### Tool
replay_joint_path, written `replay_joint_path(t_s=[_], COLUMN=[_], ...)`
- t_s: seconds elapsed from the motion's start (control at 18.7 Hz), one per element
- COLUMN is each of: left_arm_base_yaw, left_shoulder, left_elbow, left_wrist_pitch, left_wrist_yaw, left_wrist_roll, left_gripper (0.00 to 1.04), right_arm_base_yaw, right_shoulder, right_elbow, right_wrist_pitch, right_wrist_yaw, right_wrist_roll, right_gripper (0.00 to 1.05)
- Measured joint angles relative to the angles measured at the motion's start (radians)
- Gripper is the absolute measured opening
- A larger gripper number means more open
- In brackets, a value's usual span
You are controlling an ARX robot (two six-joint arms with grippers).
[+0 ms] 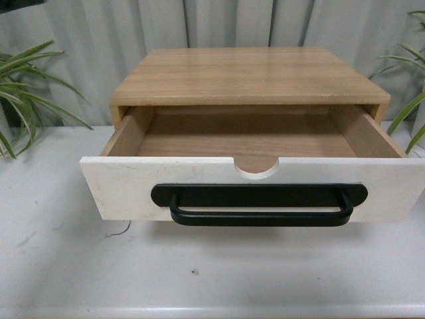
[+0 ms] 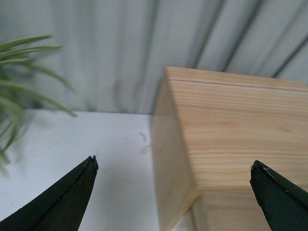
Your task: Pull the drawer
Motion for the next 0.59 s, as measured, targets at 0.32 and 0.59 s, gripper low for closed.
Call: replay_joint_path(t_s=[0.32,0.59], left_arm_base_yaw=[0.163,0.117], left_shoulder=[-0.206,-0.335], left_elbow=[-0.314,-0.488], left_wrist_pitch=[0.280,0.347], left_wrist_yaw=[0.003,-0.013], left_wrist_roll=[0.015,0.132], left_gripper=[0.77,0.34], right_arm_base_yaw=[-0.098,-0.050], right_shoulder=[-0.207,-0.439], right_elbow=[-0.306,-0.509], right_wrist_pitch=[0.249,0.224], right_wrist_yaw=[0.164,0.230], right_wrist_roll=[0.455,0.388], right_gripper=[0.78,0.34])
